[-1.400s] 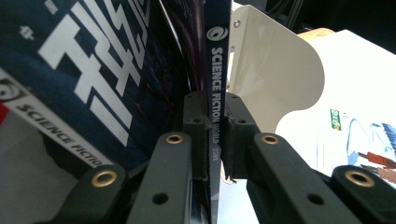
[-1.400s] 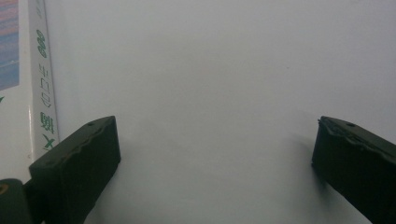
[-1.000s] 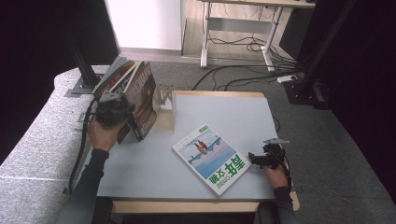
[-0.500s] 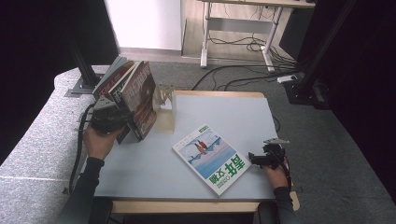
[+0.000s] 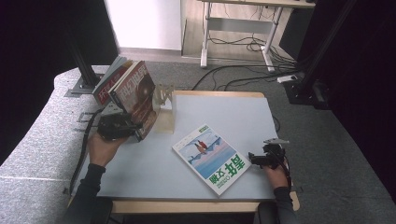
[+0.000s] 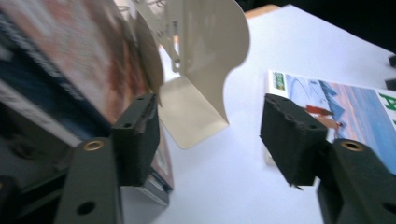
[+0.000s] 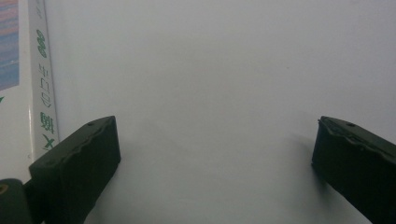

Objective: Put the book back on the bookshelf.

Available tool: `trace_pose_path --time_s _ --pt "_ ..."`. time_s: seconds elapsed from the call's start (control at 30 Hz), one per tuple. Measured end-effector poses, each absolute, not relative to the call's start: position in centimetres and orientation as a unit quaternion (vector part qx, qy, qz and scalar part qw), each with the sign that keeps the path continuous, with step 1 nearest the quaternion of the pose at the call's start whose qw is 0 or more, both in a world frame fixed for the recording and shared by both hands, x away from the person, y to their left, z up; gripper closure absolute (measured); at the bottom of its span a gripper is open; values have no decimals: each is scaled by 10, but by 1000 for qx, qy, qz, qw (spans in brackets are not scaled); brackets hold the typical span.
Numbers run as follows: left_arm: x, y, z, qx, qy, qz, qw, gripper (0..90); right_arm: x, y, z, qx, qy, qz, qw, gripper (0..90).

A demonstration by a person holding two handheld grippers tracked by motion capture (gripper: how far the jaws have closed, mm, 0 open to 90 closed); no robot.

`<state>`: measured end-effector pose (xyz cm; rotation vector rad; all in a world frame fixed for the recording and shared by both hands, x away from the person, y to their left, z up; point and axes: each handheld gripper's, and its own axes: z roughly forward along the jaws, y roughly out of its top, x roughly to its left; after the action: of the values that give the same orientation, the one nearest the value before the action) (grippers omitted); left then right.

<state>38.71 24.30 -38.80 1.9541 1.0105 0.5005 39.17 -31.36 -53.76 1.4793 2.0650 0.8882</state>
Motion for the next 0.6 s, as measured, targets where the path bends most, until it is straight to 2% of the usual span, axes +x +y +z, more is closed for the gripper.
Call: trace_pose_path --time_s 0.43,0.6 --pt "384 217 -413 808 366 161 432 144 392 -314 -538 536 747 322 223 6" --pt "383 205 -422 814 356 121 442 136 392 -313 -538 536 747 322 224 6"
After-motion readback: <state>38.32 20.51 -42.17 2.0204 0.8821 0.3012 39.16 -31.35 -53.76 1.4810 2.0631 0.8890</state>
